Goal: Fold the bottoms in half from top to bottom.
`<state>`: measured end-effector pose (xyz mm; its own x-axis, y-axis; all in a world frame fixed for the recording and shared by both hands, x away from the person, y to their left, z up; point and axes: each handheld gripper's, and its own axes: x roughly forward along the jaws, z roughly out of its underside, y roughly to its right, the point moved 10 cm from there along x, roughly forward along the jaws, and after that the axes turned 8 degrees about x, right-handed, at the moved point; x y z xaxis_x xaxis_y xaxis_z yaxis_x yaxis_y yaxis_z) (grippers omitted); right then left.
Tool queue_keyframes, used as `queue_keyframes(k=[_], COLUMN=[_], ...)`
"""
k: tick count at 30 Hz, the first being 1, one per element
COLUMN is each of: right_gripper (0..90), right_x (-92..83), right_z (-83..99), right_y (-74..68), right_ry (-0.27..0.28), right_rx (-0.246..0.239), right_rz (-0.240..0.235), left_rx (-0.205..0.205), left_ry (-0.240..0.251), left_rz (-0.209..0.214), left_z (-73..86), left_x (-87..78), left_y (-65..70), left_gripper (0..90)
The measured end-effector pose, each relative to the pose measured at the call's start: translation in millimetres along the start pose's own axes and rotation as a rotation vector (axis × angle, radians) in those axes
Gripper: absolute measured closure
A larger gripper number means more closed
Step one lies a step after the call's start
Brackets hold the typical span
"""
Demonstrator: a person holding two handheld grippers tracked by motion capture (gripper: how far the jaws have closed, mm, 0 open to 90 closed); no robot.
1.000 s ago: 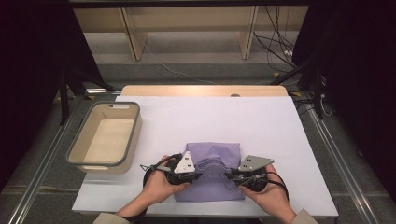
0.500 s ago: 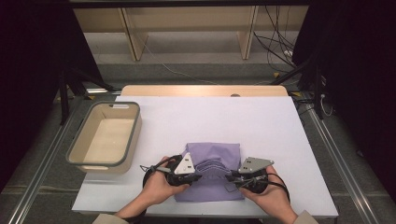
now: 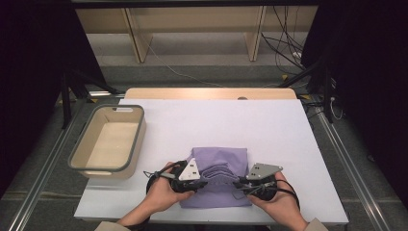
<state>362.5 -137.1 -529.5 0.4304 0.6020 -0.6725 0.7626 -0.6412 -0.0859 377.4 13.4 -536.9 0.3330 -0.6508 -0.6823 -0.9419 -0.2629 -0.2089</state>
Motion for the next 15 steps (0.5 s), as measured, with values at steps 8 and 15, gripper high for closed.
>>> queue_keyframes(k=[8,15], right_gripper=[75.8,75.6], right_x=[-0.7,-1.3], right_z=[1.3,3.2], right_y=[-0.2,-0.5], right_ry=[-0.004,-0.01], right_rx=[-0.002,-0.001], right_rz=[0.0,-0.002], left_rx=[0.001,-0.003], left_ry=[0.003,0.005], left_rz=[0.001,0.005], left_z=[0.5,0.9], left_x=[-1.2,-2.5], left_y=[0.9,2.7], left_gripper=[68.3,67.7])
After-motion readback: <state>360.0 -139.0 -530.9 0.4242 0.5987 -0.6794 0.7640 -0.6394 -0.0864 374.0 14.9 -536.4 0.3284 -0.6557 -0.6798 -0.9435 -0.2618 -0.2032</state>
